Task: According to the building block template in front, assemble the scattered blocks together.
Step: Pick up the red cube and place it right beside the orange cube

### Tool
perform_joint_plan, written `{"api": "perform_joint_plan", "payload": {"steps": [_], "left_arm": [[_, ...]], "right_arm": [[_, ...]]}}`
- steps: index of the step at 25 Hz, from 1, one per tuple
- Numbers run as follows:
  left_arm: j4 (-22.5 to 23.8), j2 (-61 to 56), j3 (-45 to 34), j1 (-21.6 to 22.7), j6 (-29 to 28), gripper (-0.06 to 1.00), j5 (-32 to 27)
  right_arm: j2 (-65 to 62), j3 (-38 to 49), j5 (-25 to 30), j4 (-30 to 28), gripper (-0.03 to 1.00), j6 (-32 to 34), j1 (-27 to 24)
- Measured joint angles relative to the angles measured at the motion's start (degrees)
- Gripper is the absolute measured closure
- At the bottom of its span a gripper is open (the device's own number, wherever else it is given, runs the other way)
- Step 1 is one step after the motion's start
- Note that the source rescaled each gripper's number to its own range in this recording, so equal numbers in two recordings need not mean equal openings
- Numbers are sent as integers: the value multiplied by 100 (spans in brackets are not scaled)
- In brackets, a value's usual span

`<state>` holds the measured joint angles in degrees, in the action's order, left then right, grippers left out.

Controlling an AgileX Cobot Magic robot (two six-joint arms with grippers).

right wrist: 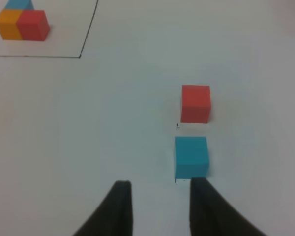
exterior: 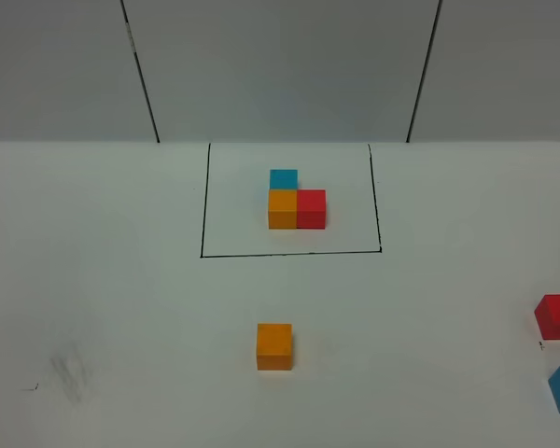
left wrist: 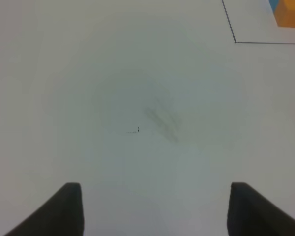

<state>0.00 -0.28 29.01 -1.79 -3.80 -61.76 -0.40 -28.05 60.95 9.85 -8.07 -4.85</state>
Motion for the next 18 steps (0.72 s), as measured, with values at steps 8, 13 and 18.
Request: {"api": "perform_joint_plan", "payload": {"steps": [8, 13, 18], "left_arm": [[0, 0, 0, 0, -5, 71, 0], [0, 0, 0, 0, -5, 73, 0], [0, 0, 0, 0, -5, 73, 0]], "right_arm": [[0, 0, 0, 0, 96, 0, 0], [0, 0, 0, 0, 96, 0, 0], [0, 0, -5, 129, 91, 4, 0]]}}
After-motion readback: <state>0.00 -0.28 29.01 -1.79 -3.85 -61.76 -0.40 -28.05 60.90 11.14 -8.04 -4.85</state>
